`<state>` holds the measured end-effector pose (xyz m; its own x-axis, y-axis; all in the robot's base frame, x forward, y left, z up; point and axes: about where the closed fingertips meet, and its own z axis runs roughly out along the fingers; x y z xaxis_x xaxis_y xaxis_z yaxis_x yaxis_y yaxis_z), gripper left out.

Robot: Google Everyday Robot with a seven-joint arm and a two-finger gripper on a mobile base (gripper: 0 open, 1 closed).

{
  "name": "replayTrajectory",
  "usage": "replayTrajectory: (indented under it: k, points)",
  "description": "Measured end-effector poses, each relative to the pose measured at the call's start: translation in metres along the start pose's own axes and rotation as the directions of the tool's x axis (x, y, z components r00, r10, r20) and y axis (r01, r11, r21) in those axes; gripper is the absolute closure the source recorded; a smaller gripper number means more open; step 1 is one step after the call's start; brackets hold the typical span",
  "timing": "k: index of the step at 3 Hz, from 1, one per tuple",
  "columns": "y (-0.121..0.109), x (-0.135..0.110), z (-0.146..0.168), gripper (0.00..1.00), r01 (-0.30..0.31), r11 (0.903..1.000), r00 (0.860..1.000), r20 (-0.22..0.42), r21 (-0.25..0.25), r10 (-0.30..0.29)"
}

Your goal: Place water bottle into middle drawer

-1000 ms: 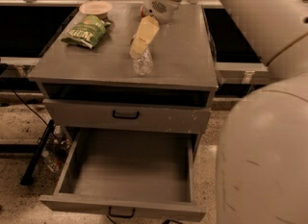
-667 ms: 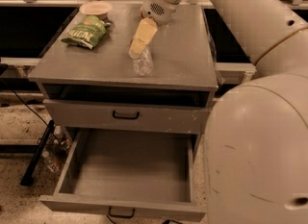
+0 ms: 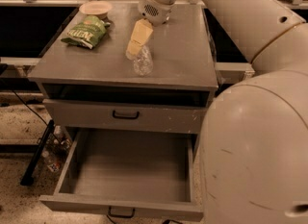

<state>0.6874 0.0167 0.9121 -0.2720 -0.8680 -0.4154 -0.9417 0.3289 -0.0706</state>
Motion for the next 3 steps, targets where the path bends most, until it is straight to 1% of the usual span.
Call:
replayTrajectory:
  k: [1,2,3]
  points:
    - [-0.0034,-0.0009,0.0072,0.00,-0.035,0.9981,0.997,-0.065,0.052,0.038]
    - [-0.0049,-0.0021,0.0134,0.00,-0.053,0.9958,0.993,-0.104,0.075,0.060]
    - [-0.0051,-0.0022,0.0136,0.00,-0.053,0.9957,0.993,-0.104,0.075,0.061]
